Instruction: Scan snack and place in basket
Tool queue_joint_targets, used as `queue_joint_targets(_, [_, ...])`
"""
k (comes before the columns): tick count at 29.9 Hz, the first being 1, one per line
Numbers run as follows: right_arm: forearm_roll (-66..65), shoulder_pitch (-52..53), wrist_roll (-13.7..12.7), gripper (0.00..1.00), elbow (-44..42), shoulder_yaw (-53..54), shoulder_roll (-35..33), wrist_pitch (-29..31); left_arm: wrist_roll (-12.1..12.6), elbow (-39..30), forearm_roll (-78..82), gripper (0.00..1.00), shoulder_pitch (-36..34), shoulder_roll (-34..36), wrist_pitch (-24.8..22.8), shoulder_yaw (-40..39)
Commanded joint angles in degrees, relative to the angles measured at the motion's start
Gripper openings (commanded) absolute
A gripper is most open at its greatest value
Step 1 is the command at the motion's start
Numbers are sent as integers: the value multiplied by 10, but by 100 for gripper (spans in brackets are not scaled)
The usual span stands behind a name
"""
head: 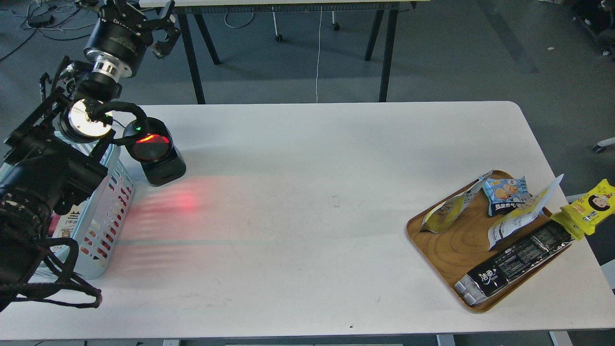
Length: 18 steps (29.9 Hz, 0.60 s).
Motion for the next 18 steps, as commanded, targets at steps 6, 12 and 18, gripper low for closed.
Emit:
queue_joint_targets(6, [-295, 175, 3, 99, 134, -170, -3, 0, -7, -4, 1, 100, 1, -1, 0, 0])
queue_joint_targets(12, [-454, 210, 3, 99, 242, -228, -2, 0, -7, -3, 2, 100, -1, 6, 0, 0])
queue_joint_targets(18, [-615, 262, 3, 99, 375, -364, 4, 0, -7, -3, 2, 100, 0, 2, 0, 0])
